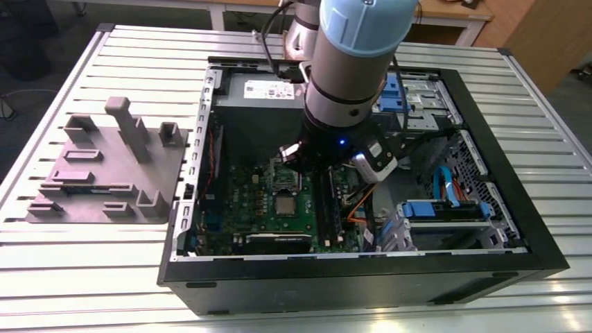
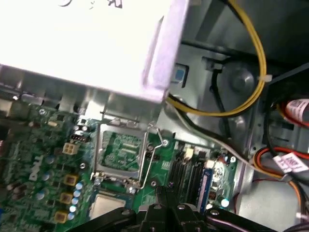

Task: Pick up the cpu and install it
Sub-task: 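Close the cpu cover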

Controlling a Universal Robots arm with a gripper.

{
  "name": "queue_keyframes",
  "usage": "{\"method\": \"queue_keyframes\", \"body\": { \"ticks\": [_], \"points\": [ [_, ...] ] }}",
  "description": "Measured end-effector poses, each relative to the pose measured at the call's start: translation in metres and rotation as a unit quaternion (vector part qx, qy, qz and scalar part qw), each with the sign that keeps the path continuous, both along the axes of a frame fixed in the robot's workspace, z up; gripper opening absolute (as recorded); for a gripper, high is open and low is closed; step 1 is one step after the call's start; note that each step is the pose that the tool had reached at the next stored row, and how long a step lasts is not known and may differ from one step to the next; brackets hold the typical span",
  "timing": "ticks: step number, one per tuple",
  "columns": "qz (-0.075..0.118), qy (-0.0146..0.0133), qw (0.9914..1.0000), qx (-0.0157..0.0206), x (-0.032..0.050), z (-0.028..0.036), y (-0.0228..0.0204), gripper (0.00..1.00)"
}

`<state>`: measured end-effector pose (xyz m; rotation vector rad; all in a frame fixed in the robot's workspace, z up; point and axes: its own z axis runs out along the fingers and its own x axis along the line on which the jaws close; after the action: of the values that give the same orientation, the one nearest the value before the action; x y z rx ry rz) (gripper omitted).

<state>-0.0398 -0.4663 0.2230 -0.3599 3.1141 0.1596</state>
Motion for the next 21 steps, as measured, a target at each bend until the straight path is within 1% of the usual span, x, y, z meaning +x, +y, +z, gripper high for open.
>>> {"method": "queue_keyframes", "body": {
  "ticks": [2, 4, 6, 8, 10, 11, 21],
  "points": [
    [0.016, 0.0, 0.99987, 0.0009, 0.0001, -0.0003, 0.0, 0.1],
    [0.034, 0.0, 0.99941, 0.0011, 0.0001, -0.0006, 0.0, 0.1],
    [0.051, 0.0, 0.99868, 0.0017, 0.0001, -0.0009, 0.0, 0.1],
    [0.067, 0.0, 0.99772, 0.0022, 0.0, -0.0012, 0.0, 0.1],
    [0.078, 0.0, 0.99699, 0.0022, 0.0, -0.0013, 0.0, 0.1],
    [0.079, 0.0, 0.99688, 0.0023, 0.0, -0.0013, 0.0, 0.1],
    [0.079, 0.0, 0.99685, 0.0023, 0.0, -0.0014, 0.0, 0.1]
  ]
}}
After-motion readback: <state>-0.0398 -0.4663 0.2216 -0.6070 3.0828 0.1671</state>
